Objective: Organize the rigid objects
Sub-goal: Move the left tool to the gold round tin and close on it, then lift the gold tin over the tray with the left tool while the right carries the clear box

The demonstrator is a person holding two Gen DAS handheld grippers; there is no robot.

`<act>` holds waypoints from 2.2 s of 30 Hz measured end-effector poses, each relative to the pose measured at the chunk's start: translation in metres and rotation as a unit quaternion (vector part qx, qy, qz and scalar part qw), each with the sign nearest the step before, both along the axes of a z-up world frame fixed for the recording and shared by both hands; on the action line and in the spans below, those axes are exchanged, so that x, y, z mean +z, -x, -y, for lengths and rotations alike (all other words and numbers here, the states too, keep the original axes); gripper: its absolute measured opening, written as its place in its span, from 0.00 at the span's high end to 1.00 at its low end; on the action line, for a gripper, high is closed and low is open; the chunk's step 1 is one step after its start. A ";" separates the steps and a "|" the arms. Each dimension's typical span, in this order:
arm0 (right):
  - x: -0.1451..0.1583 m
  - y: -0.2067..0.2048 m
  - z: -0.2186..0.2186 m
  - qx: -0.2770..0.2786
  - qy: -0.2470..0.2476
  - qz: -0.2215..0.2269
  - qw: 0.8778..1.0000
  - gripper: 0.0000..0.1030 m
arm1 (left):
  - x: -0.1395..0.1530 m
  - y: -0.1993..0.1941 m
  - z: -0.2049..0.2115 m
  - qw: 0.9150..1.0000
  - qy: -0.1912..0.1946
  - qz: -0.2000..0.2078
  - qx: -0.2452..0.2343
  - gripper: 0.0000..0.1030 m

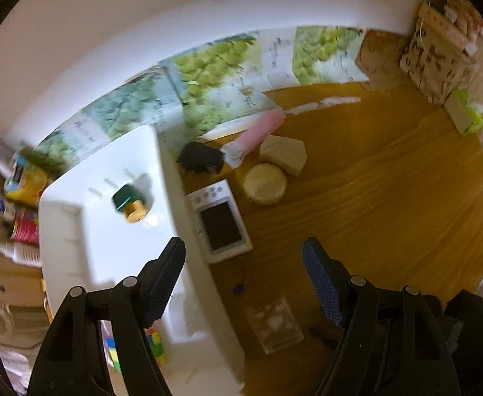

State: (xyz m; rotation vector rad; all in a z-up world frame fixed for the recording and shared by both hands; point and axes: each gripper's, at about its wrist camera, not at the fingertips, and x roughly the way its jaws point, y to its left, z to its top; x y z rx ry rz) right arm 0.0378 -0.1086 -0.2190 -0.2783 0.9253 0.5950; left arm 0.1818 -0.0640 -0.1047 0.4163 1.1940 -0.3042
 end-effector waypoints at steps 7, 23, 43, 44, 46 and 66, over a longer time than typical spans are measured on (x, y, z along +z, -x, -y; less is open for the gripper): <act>0.000 -0.004 0.029 0.010 -0.021 -0.008 1.000 0.74 | -0.030 -0.032 0.037 0.999 -0.036 -0.020 -0.033 0.26; -0.002 -0.012 0.024 0.068 -0.044 -0.003 0.997 0.39 | -0.095 -0.075 0.059 0.989 -0.090 -0.110 -0.029 0.26; 0.000 -0.029 -0.007 0.064 -0.025 0.003 0.998 0.24 | -0.119 -0.102 0.060 0.989 -0.055 -0.133 -0.020 0.42; 0.000 -0.030 -0.009 0.065 -0.025 0.002 0.998 0.24 | -0.119 -0.102 0.060 0.990 -0.055 -0.132 -0.022 0.43; 0.001 -0.032 -0.015 0.066 -0.023 0.002 0.998 0.24 | -0.120 -0.103 0.059 0.990 -0.050 -0.133 -0.021 0.43; -0.006 -0.029 -0.069 0.089 -0.021 0.014 0.996 0.23 | -0.056 -0.062 0.046 0.994 0.032 -0.099 -0.034 0.43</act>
